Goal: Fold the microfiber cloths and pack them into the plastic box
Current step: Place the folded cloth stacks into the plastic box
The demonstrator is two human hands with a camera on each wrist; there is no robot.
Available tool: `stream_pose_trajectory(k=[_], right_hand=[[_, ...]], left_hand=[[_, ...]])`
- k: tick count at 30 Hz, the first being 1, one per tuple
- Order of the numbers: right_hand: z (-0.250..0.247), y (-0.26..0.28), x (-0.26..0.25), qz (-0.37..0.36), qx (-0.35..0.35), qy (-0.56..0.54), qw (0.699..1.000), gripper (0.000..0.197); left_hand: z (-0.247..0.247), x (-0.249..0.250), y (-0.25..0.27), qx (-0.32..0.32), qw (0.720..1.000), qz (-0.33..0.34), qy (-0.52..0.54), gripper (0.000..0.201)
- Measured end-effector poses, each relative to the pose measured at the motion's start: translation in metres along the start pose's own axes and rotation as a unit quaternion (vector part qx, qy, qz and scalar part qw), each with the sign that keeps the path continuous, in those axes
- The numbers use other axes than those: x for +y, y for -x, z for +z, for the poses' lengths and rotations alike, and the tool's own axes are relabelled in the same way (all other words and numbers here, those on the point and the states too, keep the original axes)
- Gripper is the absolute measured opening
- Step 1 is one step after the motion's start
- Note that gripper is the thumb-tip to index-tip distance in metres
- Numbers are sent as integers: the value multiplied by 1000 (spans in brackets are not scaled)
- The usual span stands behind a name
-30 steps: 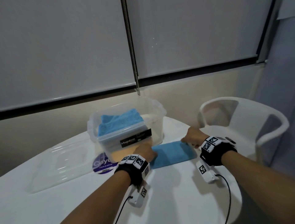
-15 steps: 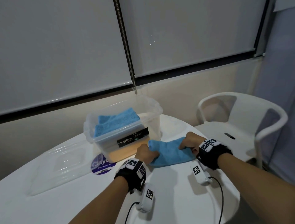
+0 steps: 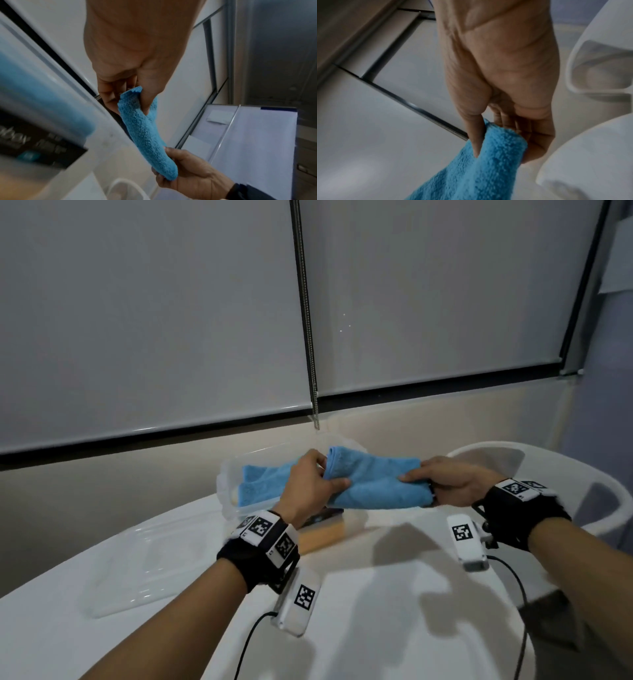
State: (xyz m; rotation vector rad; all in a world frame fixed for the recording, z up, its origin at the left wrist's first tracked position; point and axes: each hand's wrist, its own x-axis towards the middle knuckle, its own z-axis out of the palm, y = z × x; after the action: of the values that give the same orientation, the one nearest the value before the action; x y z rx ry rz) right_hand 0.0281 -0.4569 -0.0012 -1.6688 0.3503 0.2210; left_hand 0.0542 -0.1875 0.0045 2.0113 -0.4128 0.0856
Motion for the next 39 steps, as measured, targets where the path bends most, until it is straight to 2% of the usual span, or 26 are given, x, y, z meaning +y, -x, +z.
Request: stream_pose_trajectory(k=[3,5,7,11,13,16,19,23,25,27,29,31,33,34,36,39], right_hand=[[21,3,-42,-74,-12,-2,997,30],[39,-1,-67,-101,-24,15,994,19],[57,-13,-87,-120,-24,36,992,17],[100,-44,-114,-147,7,90,985,10],[123,-63,-122,-170,50,136,975,21],[149,-94,-127,-205,94,234,946,27],[165,-117,-130,-208,83,302,927,22],[181,-137,-131,-197,64,353,912,32],[186,-145,-127,-175,45,382,906,29],[188,-148,-122,-130,-4,448,885,22],[187,-144,-120,-99,-33,511,853,23],[183,-144,-122,-110,-19,523,845,24],[182,-146,-126,-146,16,511,847,24],[183,-146,-127,-164,26,502,849,23],[187,-149,-126,-173,12,496,851,22],[197,-150,-116,-138,-38,562,815,28]], left_hand=[[-41,9,-17,32,999,-14,34,42],[-69,10,-30,52,997,-30,46,35],[-96,8,-43,73,996,-41,38,33],[-135,-14,-65,117,990,-57,-50,39],[-147,-29,-76,127,984,-63,-111,40],[-155,-53,-93,128,968,-71,-205,25],[-154,-75,-104,96,961,-75,-247,15],[-148,-95,-121,53,953,-82,-288,22],[-145,-102,-127,26,942,-92,-322,23],[-142,-106,-130,-27,917,-111,-382,32],[-138,-105,-130,-43,886,-120,-446,32],[-136,-99,-132,-19,884,-77,-460,28],[-135,-91,-133,-30,903,-25,-428,16],[-134,-88,-133,-55,909,-24,-413,17],[-129,-86,-134,-121,902,-49,-412,22],[-120,-90,-132,-202,859,-97,-461,36]])
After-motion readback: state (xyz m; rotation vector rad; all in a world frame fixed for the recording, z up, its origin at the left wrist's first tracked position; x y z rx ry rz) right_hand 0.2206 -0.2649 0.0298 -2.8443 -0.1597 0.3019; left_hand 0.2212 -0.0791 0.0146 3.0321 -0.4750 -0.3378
